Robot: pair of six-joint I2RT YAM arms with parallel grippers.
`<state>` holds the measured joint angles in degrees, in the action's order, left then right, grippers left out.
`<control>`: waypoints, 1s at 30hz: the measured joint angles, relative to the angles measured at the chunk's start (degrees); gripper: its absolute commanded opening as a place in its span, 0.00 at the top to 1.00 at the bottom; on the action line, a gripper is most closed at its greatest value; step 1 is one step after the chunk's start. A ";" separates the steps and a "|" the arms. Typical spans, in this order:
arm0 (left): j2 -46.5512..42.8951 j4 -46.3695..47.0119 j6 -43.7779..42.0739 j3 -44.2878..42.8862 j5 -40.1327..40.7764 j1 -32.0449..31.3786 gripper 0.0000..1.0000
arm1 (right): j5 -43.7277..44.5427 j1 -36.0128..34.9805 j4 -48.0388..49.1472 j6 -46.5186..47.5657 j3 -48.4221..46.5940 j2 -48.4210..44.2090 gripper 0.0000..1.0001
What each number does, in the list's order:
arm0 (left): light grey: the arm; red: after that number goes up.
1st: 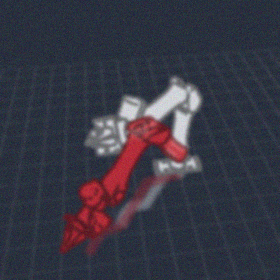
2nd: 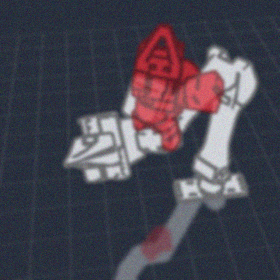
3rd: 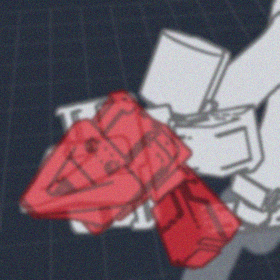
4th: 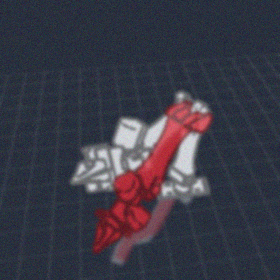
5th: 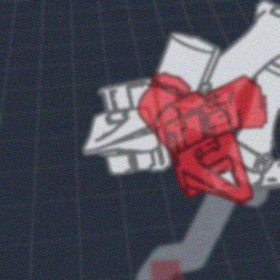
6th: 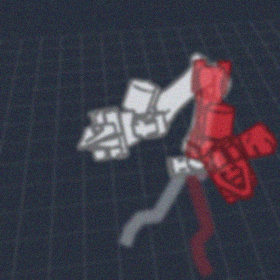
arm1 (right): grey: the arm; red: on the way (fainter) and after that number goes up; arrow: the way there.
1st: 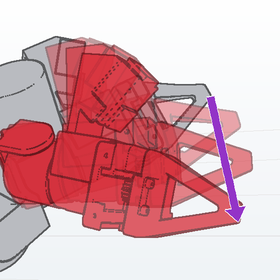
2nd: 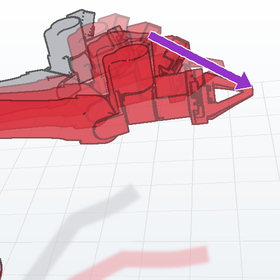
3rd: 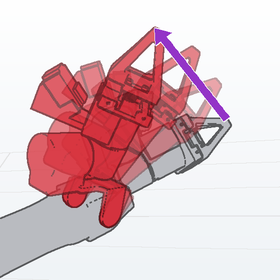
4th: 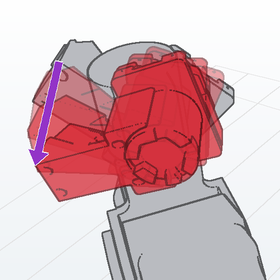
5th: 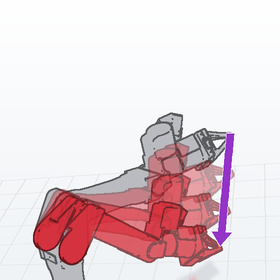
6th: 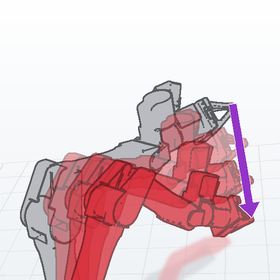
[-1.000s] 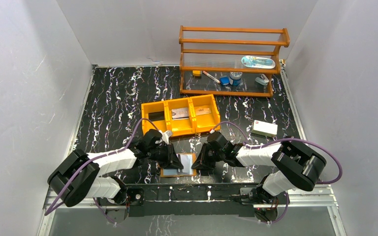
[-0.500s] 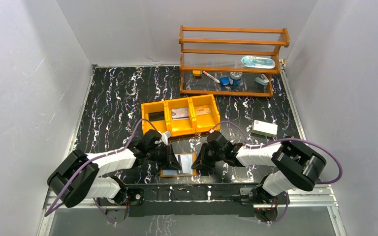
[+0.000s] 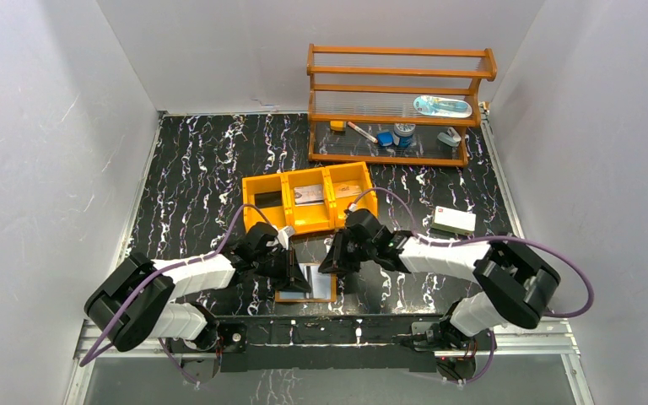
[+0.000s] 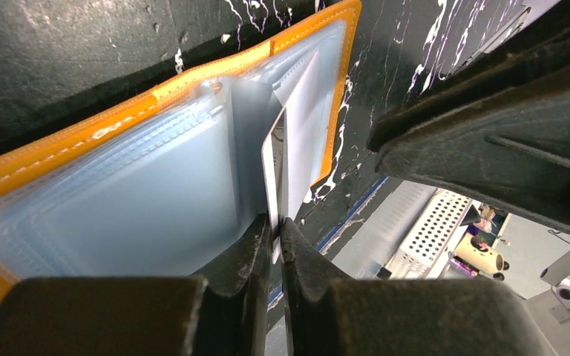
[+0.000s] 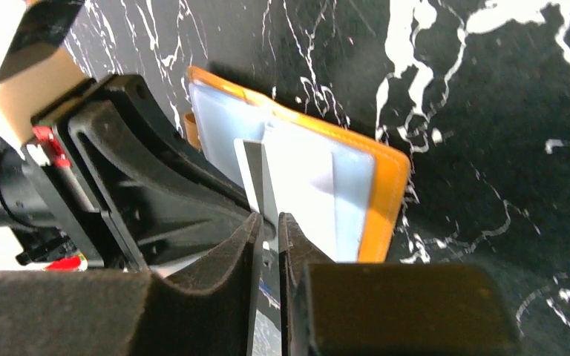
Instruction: Take the credit cards out of the card holder
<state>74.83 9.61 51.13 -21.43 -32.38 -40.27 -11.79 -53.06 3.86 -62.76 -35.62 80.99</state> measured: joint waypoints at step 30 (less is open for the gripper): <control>2.89 0.28 3.98 -1.92 4.37 0.00 1.00 | 0.04 0.15 3.82 -1.99 0.66 7.13 0.79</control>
<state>77.71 9.89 55.11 -23.35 -28.01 -40.27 -11.75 -52.90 7.68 -64.75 -34.96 88.12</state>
